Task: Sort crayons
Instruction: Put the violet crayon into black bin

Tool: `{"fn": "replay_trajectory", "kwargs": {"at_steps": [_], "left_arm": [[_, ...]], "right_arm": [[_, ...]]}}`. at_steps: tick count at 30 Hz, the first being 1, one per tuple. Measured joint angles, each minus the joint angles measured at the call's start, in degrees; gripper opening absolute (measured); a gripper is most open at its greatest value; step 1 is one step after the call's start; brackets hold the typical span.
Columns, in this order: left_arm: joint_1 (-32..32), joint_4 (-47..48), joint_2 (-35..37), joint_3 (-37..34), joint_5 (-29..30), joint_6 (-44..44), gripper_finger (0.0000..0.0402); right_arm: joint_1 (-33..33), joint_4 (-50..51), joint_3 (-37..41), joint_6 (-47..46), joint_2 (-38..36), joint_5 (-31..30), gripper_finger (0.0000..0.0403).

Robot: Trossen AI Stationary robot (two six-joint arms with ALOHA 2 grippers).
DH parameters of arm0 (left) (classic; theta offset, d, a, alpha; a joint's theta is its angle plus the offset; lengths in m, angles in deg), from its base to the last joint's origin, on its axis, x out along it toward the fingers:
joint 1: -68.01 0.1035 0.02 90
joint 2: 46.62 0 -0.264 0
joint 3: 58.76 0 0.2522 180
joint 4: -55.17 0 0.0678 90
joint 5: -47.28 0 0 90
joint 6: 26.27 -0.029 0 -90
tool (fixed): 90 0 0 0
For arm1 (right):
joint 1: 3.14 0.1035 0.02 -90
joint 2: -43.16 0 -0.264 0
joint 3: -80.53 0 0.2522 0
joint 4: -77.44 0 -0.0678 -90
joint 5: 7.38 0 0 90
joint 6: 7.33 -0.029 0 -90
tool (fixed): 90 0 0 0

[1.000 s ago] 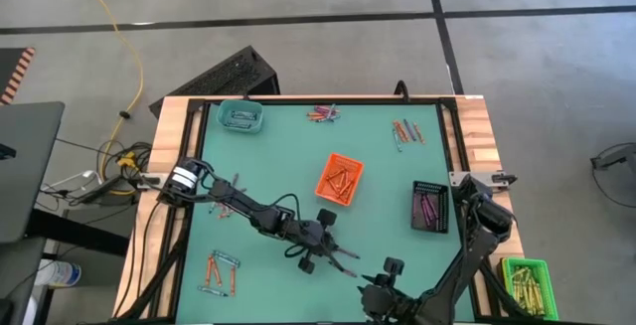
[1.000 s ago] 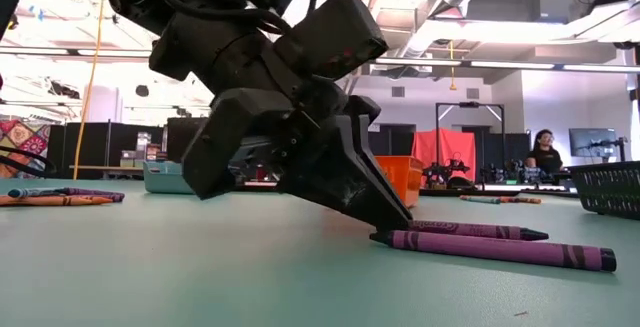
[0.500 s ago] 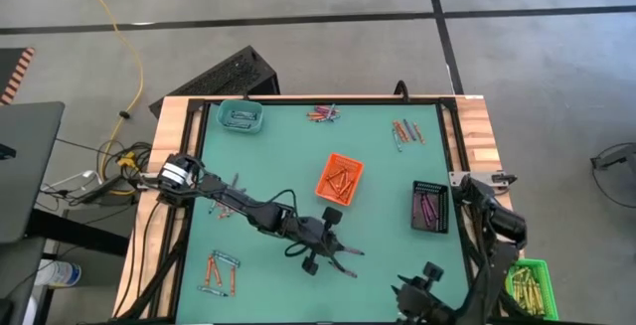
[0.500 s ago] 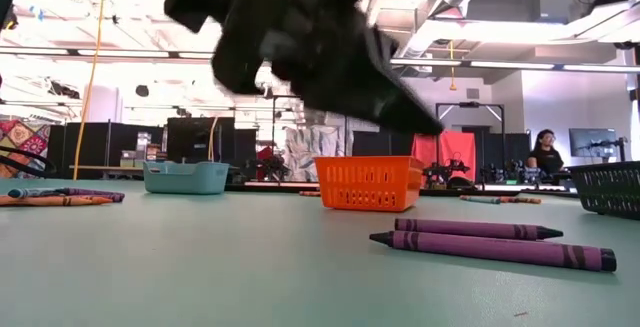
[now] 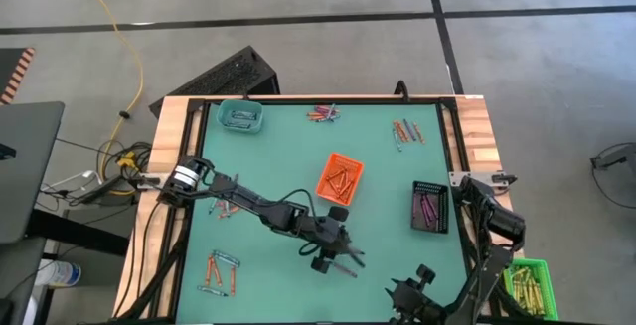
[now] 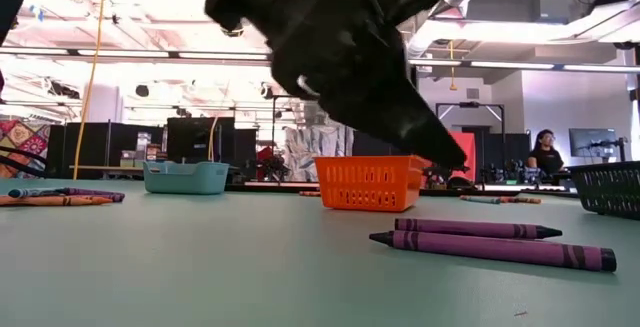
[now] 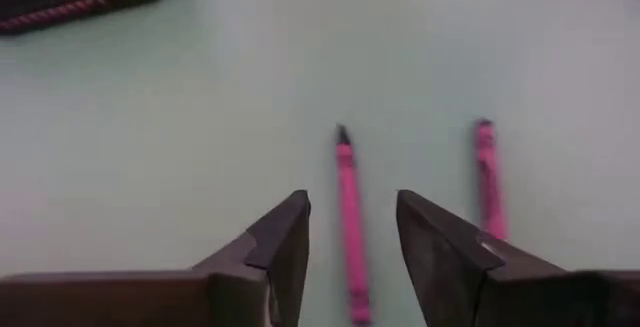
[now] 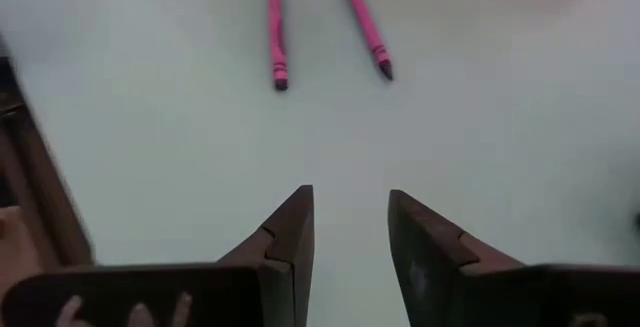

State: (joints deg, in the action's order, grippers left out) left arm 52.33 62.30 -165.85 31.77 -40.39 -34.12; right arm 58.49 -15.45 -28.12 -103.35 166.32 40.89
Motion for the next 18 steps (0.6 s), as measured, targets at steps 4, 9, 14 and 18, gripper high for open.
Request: {"fn": "replay_trajectory", "kwargs": {"at_steps": [4, 9, 14, 18], "left_arm": [[1.2, 7.2, -1.7, 4.8, -1.0, -0.2, 0.0137], [1.5, 18.0, -7.4, 11.5, -3.1, -1.0, 0.0118], [1.5, 25.6, -13.0, 19.6, -4.6, -2.2, 0.0116], [1.4, 30.6, -15.1, 23.2, -3.1, -2.7, 0.0089]], "right_arm": [[-1.1, -1.0, 0.0, 3.1, 0.0, 0.0, 0.0125], [-1.7, -0.8, -0.1, 3.8, 0.0, 0.0, 0.0125], [-1.7, -1.3, -0.1, 4.4, -0.1, 0.0, 0.0125], [-1.5, -2.0, -0.1, 4.4, -0.1, 0.1, 0.0125]]}}
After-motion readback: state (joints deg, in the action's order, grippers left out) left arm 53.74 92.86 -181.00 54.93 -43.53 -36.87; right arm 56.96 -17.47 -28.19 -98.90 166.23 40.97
